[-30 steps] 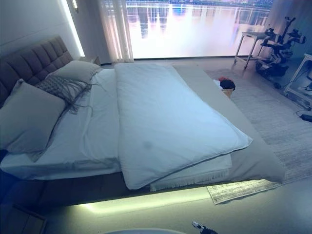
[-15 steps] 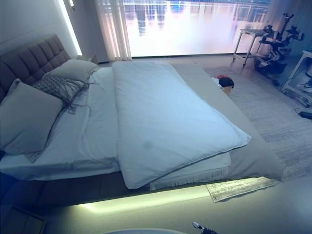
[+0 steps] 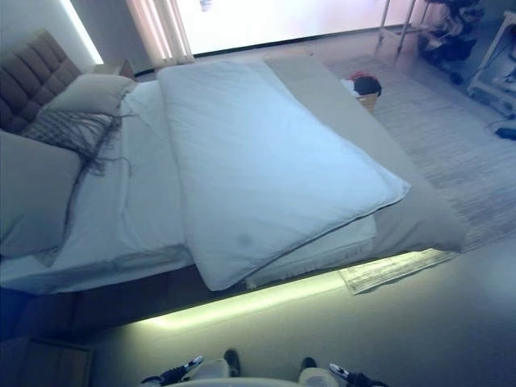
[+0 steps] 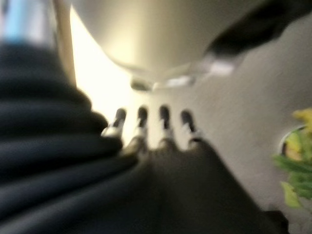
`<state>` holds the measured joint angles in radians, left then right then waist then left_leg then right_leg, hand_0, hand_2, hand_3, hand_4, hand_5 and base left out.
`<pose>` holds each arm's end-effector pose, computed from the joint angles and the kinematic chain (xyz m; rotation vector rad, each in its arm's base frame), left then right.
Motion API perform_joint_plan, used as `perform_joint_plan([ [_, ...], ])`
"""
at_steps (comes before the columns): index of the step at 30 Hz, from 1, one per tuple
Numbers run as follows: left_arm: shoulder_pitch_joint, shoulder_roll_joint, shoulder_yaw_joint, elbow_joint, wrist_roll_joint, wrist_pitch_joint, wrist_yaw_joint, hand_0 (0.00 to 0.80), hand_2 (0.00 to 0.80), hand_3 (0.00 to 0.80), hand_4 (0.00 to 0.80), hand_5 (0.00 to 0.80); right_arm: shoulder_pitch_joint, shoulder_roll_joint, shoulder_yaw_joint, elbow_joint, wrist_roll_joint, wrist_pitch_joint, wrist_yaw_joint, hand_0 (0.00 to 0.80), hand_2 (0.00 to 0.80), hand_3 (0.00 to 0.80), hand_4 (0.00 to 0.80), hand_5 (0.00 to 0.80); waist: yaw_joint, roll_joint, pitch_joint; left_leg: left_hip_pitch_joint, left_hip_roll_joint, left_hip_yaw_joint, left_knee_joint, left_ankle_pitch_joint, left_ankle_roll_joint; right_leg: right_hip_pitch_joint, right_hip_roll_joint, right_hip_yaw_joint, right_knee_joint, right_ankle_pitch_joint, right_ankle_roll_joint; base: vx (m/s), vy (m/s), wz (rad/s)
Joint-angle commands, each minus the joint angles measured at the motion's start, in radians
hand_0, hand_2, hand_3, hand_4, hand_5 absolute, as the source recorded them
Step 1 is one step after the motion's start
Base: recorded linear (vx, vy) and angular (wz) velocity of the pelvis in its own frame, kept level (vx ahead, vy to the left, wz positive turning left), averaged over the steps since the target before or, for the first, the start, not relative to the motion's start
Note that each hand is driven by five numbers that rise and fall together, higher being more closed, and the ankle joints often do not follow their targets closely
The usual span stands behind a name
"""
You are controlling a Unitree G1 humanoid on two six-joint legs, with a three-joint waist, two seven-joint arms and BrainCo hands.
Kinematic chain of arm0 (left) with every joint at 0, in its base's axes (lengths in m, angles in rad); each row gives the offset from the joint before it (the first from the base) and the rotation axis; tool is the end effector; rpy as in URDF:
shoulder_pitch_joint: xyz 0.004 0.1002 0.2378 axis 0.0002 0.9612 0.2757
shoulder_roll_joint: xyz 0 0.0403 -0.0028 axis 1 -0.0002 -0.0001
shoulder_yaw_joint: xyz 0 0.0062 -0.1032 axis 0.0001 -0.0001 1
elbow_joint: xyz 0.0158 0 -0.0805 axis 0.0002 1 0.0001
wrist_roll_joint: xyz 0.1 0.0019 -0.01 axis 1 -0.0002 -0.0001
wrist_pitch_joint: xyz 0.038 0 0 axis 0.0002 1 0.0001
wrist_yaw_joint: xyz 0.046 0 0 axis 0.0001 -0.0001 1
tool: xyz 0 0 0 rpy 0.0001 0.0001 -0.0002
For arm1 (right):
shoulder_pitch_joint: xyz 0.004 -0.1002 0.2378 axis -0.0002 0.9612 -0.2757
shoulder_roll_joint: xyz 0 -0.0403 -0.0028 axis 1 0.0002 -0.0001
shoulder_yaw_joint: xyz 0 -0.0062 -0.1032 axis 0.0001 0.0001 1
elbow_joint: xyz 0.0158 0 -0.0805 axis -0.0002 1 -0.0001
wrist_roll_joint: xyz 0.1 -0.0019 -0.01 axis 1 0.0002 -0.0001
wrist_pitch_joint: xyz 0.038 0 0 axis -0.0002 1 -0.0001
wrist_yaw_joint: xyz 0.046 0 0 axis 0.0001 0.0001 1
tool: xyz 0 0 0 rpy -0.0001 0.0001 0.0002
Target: Make the bed neatly
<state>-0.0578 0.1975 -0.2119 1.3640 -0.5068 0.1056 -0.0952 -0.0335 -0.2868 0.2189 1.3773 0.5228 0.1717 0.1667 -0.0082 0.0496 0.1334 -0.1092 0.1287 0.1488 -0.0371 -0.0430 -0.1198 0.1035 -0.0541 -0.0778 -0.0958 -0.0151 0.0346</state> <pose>0.0644 0.2091 -0.1221 -0.1934 1.3758 0.2006 0.0500 -0.2408 -0.1165 0.1995 1.4512 -0.2279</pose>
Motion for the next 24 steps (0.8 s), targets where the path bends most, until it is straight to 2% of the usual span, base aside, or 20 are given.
perform_joint_plan([
  [1,0.017,-0.016,0.014,-0.003,-0.031,-0.055,0.013,0.000,0.000,0.000,0.000,0.000,-0.005,0.015,-0.043,-0.022,-0.006,-0.021,0.016,0.000,0.000,0.000,0.000,0.000,0.025,-0.032,-0.009,-0.118,0.060,0.008,-0.050,0.232,0.006,0.190,0.034,0.010,0.165,-0.223,0.009,0.398,0.279,-0.25],
  [2,0.025,-0.016,0.030,-0.001,-0.027,-0.065,0.018,0.000,0.000,0.000,0.000,0.000,-0.003,0.022,-0.045,-0.013,-0.006,-0.025,0.017,0.000,0.000,0.000,0.000,0.000,0.029,-0.035,-0.021,-0.117,0.067,0.026,-0.050,0.214,0.004,0.210,0.013,-0.005,0.170,-0.235,0.023,0.439,0.318,-0.13],
  [4,0.032,-0.013,0.042,0.001,-0.011,-0.079,0.033,0.000,0.000,0.000,0.000,0.000,0.001,0.034,-0.058,-0.010,0.031,-0.023,0.011,0.000,0.000,0.000,0.000,0.000,0.039,-0.036,-0.044,-0.081,0.067,0.047,-0.050,0.223,0.006,0.239,-0.020,-0.038,0.177,-0.248,0.047,0.516,0.376,0.03],
  [7,0.022,0.004,0.042,0.002,0.020,-0.081,0.011,0.000,0.000,0.000,0.000,0.000,0.008,0.053,-0.064,-0.016,0.026,-0.027,0.038,0.000,0.000,0.000,0.000,0.000,0.047,-0.045,-0.064,-0.056,0.054,0.050,-0.015,0.232,0.020,0.256,-0.065,-0.057,0.188,-0.240,0.075,0.422,0.350,-0.28],
  [8,0.013,0.007,0.035,-0.007,0.036,-0.066,0.004,0.000,0.000,0.000,0.000,0.000,0.009,0.058,-0.065,-0.024,0.011,-0.029,0.037,0.000,0.000,0.000,0.000,0.000,0.044,-0.050,-0.068,-0.054,0.047,0.056,0.011,0.207,0.034,0.249,-0.080,-0.059,0.197,-0.231,0.078,0.380,0.381,-0.03],
  [10,-0.015,0.013,0.000,-0.016,0.060,-0.047,-0.004,0.000,0.000,0.000,0.000,0.000,-0.001,0.075,-0.052,-0.052,0.034,-0.029,0.029,0.000,0.000,0.000,0.000,0.000,0.050,-0.064,-0.077,-0.074,0.024,0.053,0.074,0.174,0.056,0.238,-0.127,-0.078,0.215,-0.179,0.106,0.330,0.377,0.19],
  [13,-0.037,0.013,-0.021,-0.022,0.063,-0.032,-0.005,0.000,0.000,0.000,0.000,0.000,-0.012,0.088,-0.038,-0.075,0.021,-0.033,0.042,0.000,0.000,0.000,0.000,0.000,0.053,-0.079,-0.084,-0.071,-0.014,0.065,0.097,0.128,0.096,0.210,-0.179,-0.085,0.281,-0.079,0.120,0.287,0.313,0.18],
  [15,-0.036,0.017,-0.039,-0.026,0.090,-0.021,-0.005,0.000,0.000,0.000,0.000,0.000,-0.013,0.093,-0.034,-0.089,0.037,-0.042,0.045,0.000,0.000,0.000,0.000,0.000,0.055,-0.083,-0.085,-0.067,-0.040,0.062,0.101,0.109,0.121,0.156,-0.205,-0.074,0.376,0.010,0.122,0.234,0.213,0.06],
  [17,-0.033,0.028,-0.050,-0.025,0.132,-0.008,0.007,0.000,0.000,0.000,0.000,0.000,-0.019,0.096,-0.024,-0.097,0.068,-0.061,0.067,0.000,0.000,0.000,0.000,0.000,0.046,-0.084,-0.077,-0.037,-0.056,0.072,0.088,0.096,0.134,0.067,-0.206,-0.081,0.414,0.031,0.114,0.241,0.151,-0.02],
  [20,-0.052,0.047,-0.055,-0.019,0.106,-0.024,0.022,0.000,0.000,0.000,0.000,0.000,-0.045,0.091,-0.010,-0.105,0.167,-0.107,0.115,0.000,0.000,0.000,0.000,0.000,0.031,-0.067,-0.042,-0.007,-0.041,0.094,0.077,0.095,0.113,-0.080,-0.143,-0.134,0.305,-0.030,0.087,0.113,-0.026,-0.06],
  [21,-0.061,0.052,-0.054,-0.022,0.101,-0.033,0.019,0.000,0.000,0.000,0.000,0.000,-0.056,0.089,-0.009,-0.112,0.209,-0.124,0.125,0.000,0.000,0.000,0.000,0.000,0.029,-0.065,-0.028,-0.008,-0.039,0.101,0.085,0.092,0.107,-0.129,-0.135,-0.147,0.275,-0.016,0.085,-0.097,-0.148,-0.06],
  [22,-0.082,0.061,-0.051,-0.032,0.099,-0.049,0.014,0.000,0.000,0.000,0.000,0.000,-0.087,0.087,-0.013,-0.123,0.270,-0.140,0.135,0.000,0.000,0.000,0.000,0.000,0.024,-0.066,0.004,-0.018,-0.039,0.105,0.098,0.084,0.099,-0.220,-0.127,-0.155,0.248,0.033,0.084,-0.146,-0.156,-0.06],
  [24,-0.113,0.072,-0.060,-0.040,0.087,-0.065,0.010,0.000,0.000,0.000,0.000,0.000,-0.130,0.088,-0.022,-0.131,0.343,-0.151,0.133,0.000,0.000,0.000,0.000,0.000,0.013,-0.069,0.041,-0.049,-0.039,0.098,0.124,0.067,0.098,-0.322,-0.126,-0.133,0.250,0.078,0.087,-0.192,-0.142,-0.08],
])
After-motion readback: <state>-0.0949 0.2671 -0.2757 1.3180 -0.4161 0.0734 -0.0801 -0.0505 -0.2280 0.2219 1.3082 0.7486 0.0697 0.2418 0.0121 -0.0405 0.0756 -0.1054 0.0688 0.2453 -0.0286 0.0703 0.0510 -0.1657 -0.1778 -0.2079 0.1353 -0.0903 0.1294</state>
